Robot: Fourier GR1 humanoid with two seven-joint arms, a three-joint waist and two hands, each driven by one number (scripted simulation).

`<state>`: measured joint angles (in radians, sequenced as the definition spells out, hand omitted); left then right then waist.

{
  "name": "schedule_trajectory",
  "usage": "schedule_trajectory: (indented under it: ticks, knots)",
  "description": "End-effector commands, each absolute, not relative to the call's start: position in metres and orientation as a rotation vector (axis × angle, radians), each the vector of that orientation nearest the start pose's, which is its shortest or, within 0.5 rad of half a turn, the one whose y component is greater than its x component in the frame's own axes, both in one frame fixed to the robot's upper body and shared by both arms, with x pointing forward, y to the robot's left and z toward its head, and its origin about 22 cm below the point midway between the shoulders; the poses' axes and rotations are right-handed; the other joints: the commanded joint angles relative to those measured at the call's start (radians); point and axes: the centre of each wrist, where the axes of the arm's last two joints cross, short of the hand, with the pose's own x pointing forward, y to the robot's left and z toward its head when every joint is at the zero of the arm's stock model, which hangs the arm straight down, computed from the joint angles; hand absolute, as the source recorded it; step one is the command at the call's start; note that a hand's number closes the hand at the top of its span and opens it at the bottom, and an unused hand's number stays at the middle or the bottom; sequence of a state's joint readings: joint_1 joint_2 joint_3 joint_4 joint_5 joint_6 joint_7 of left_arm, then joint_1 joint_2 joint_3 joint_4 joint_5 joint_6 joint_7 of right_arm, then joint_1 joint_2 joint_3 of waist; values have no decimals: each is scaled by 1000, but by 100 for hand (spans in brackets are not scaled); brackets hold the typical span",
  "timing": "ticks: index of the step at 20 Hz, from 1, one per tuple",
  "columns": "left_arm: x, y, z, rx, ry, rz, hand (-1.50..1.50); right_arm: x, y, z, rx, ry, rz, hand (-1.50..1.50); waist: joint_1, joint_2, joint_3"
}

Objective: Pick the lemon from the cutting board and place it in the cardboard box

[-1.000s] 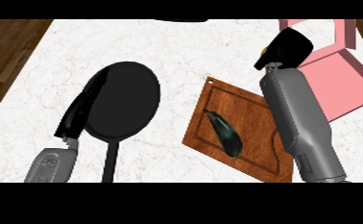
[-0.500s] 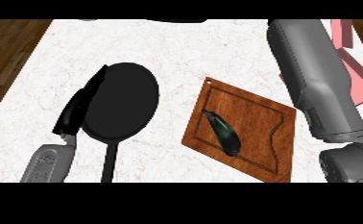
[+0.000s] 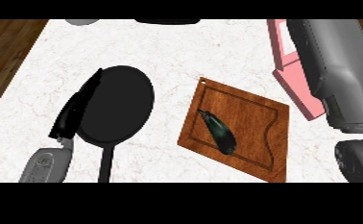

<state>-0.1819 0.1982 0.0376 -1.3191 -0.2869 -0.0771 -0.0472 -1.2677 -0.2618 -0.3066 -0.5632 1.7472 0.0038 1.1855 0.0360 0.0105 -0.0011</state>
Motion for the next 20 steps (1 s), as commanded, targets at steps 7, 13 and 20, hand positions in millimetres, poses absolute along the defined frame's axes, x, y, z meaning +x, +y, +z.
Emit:
schedule_trajectory:
  ticks: [7,13,20]
  knots:
    - [269,286,-15,325,-1476,-418,0,465,-267,197,-1773,-230,50,150,-30,-10,1]
    - [271,286,-7,311,-1478,-417,0,456,-292,166,-1472,-195,-28,150,-29,-11,2]
    - [285,290,-5,319,-1474,-416,0,439,-320,140,-1420,-484,-62,-150,-33,-7,1]
